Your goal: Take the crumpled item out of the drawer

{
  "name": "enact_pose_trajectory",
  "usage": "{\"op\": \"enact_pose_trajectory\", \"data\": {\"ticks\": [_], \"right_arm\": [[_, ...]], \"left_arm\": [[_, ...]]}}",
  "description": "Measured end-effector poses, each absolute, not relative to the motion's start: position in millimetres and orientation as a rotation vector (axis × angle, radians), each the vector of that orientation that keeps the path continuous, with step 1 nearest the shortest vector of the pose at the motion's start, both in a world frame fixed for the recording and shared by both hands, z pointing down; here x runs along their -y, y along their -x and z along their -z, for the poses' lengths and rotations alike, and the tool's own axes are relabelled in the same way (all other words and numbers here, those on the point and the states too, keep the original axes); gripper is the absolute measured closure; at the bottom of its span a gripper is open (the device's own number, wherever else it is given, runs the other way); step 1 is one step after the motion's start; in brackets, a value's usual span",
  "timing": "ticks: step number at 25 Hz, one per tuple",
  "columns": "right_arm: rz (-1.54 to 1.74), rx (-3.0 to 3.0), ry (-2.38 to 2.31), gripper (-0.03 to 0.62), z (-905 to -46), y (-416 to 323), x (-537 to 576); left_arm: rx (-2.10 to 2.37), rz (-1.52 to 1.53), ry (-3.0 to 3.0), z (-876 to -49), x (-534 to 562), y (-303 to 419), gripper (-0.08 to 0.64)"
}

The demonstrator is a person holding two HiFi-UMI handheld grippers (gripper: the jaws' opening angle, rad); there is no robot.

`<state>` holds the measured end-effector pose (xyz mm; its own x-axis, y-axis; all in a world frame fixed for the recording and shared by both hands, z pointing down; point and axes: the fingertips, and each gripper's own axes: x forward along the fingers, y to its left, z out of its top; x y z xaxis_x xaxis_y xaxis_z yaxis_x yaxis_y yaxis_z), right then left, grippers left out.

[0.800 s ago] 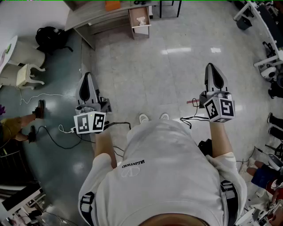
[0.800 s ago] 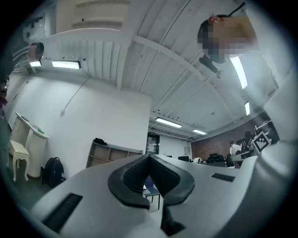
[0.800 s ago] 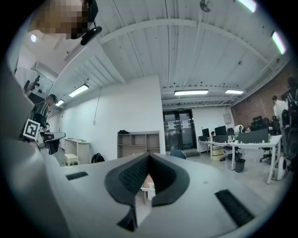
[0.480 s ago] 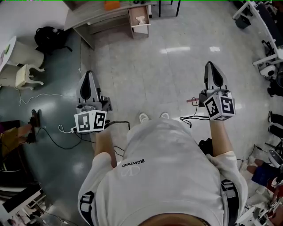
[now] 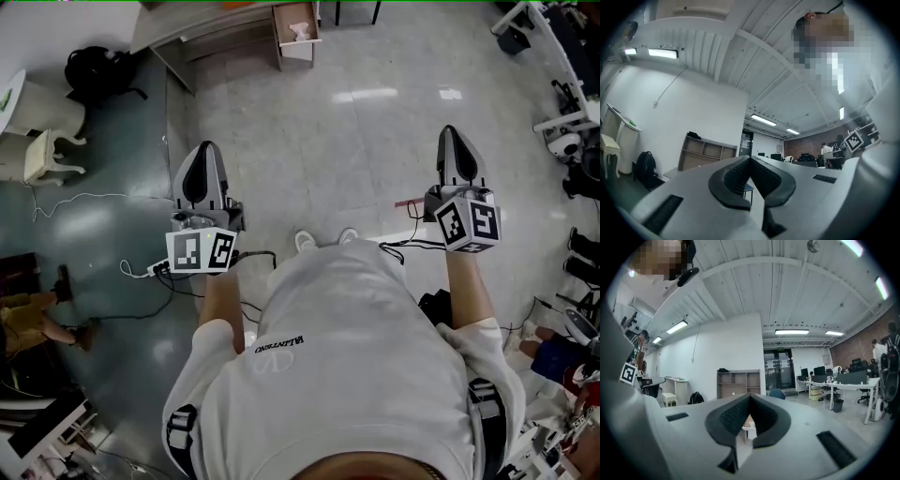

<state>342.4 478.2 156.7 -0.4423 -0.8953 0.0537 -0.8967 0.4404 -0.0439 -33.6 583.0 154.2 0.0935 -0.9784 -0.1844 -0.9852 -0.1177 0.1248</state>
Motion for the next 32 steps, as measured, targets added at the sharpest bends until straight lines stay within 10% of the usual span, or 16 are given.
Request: {"op": "enact_pose_trajectory", "data": {"ticks": [32], "right_arm": [[-0.077, 2.704, -1.472, 0.591, -188.1, -283.4, -378.4]], "left_arm": [[-2.083, -0.285, 2.385, -200.2, -478.0, 24.7, 0.558]]}}
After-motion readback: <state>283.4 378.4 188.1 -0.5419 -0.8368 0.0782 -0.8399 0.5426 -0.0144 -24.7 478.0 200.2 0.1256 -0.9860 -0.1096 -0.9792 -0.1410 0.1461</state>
